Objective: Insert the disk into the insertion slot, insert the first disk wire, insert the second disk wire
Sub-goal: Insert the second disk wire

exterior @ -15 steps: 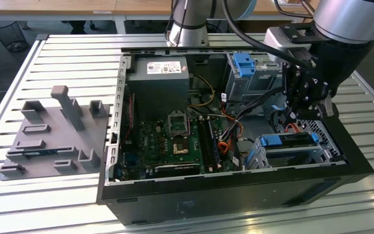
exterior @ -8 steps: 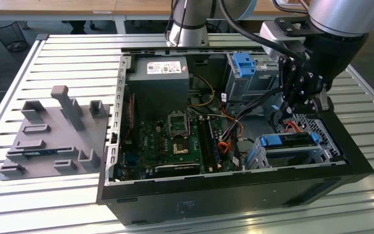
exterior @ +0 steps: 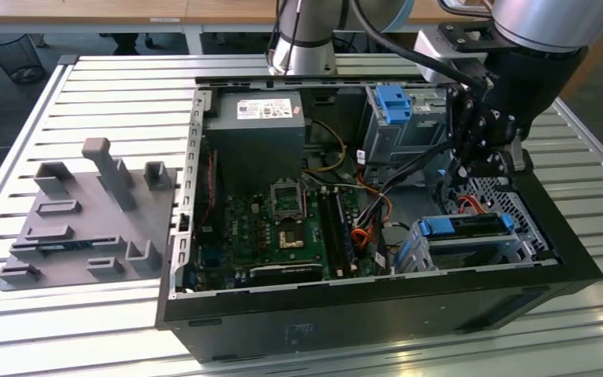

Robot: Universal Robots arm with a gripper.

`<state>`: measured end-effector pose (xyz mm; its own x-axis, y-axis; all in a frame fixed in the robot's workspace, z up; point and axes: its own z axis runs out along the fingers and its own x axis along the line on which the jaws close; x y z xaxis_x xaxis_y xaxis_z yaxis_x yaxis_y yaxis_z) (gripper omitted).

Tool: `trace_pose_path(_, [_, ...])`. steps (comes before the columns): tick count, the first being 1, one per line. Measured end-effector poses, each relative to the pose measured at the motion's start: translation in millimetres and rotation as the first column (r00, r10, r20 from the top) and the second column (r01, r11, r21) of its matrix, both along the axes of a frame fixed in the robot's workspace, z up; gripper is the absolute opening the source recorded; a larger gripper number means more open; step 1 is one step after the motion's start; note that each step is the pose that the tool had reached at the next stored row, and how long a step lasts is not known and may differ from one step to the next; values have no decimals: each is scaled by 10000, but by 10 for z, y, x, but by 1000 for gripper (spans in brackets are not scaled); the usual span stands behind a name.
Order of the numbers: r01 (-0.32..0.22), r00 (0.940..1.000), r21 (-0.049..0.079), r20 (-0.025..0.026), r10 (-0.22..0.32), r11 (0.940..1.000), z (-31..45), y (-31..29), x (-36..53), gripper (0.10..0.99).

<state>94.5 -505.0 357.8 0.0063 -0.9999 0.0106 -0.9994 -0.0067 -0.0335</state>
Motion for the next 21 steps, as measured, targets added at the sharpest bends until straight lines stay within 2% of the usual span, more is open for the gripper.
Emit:
trace_pose_path(6, [0,10000,-3,1,0,10000,8,31,-10,114])
trace_pose_path(7, [1,10000,-7,1,-1,10000,8,40,-11,173])
trace_pose_path(12, [0,10000,-56,0,0,10000,4,90,-11,184])
trace_pose_path(13, [-1,10000,-61,1,1,10000,-1,94,-11,247])
trace_pose_path(21, [40,10000,-97,1,-40,9999,-61,119,-10,247])
